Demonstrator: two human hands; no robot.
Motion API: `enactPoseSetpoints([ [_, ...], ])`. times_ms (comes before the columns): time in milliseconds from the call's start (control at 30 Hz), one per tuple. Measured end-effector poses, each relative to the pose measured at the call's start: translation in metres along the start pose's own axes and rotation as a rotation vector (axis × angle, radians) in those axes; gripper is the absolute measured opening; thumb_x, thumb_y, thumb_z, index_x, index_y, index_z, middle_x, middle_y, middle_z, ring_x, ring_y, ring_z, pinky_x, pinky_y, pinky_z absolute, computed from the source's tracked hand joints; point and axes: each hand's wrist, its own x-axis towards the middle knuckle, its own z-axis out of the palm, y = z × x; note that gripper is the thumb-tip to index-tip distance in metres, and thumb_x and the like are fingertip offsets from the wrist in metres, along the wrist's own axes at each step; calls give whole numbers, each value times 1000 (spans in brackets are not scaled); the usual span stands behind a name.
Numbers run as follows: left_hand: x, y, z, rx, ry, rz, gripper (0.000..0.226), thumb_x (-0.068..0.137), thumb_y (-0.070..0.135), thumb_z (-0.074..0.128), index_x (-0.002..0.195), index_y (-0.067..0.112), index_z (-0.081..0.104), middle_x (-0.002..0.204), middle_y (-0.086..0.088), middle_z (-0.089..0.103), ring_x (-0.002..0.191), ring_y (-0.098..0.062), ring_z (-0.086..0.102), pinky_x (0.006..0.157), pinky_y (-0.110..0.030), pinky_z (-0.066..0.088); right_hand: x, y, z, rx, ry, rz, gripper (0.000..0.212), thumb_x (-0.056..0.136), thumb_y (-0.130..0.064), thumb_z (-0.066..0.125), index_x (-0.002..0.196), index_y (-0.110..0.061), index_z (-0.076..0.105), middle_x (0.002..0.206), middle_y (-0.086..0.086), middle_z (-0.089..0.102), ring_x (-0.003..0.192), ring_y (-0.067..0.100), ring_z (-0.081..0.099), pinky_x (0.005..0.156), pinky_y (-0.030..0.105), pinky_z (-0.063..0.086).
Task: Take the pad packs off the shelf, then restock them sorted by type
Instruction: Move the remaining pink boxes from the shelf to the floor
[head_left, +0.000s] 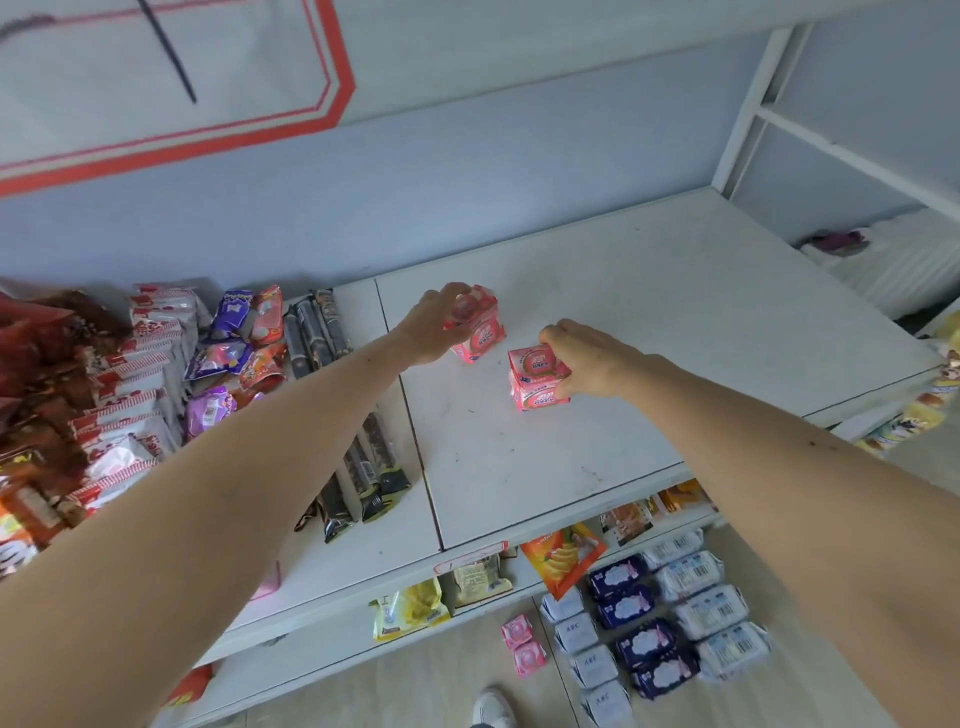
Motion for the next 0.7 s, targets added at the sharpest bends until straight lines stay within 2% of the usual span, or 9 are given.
enactPoseSetpoints([
  [67, -14, 9, -2, -40, -17, 23, 57, 89, 19, 61, 140, 19, 35, 132, -17, 42, 113, -31, 52, 88, -36, 48, -8, -1, -5, 21, 26, -36, 62, 71, -13, 79, 123, -8, 45, 116, 10, 45, 100, 28, 53, 80, 33, 45],
  [167, -39, 25, 3, -117, -16, 17, 62, 88, 21, 64, 142, 19, 32, 136, -11, 40, 111, -28, 54, 76, -34, 53, -26, -1, -11, 28, 58, -86, 60, 70, -12, 78, 120, -10, 47, 116, 10, 44, 98, 28, 53, 82, 37, 47],
  [200, -49, 31, 6, -135, -6, 13, 64, 87, 21, 65, 142, 19, 32, 137, -9, 40, 112, -27, 54, 77, -35, 53, -33, -1, -13, 28, 54, -100, 59, 69, -12, 79, 119, -10, 47, 115, 9, 46, 98, 27, 53, 82, 37, 47],
  [333, -92, 55, 27, -221, 50, 5, 70, 82, 19, 72, 142, 13, 35, 139, -11, 41, 119, -27, 54, 98, -39, 47, -74, 2, -15, 17, 25, -152, 56, 67, -12, 81, 114, -9, 50, 106, 10, 56, 95, 27, 56, 79, 36, 48],
  [400, -116, 71, 39, -217, 64, -15, 73, 82, 19, 73, 143, 13, 33, 140, -10, 40, 118, -25, 55, 101, -37, 46, -100, 5, -11, 23, 11, -175, 59, 69, -12, 81, 117, -9, 48, 108, 10, 55, 97, 26, 56, 81, 38, 49],
  [500, -155, 98, 62, -201, 87, -37, 74, 81, 21, 73, 143, 12, 33, 139, -10, 41, 116, -24, 55, 99, -32, 46, -143, 11, 1, 71, -21, -208, 67, 74, -14, 79, 128, -10, 40, 114, 10, 55, 102, 25, 56, 87, 41, 50],
  [600, -196, 120, 91, -161, 105, -39, 67, 81, 23, 73, 139, 12, 42, 133, -10, 45, 114, -22, 54, 92, -22, 42, -184, 19, 21, 132, -71, -240, 66, 76, -16, 78, 128, -12, 37, 117, 8, 55, 101, 20, 56, 86, 37, 51],
  [700, -235, 129, 119, -180, 123, -58, 61, 78, 25, 76, 133, 15, 49, 127, -8, 53, 110, -20, 56, 88, -25, 45, -219, 22, 46, 162, -101, -264, 69, 77, -18, 78, 130, -15, 33, 117, 4, 54, 99, 17, 55, 81, 32, 51],
])
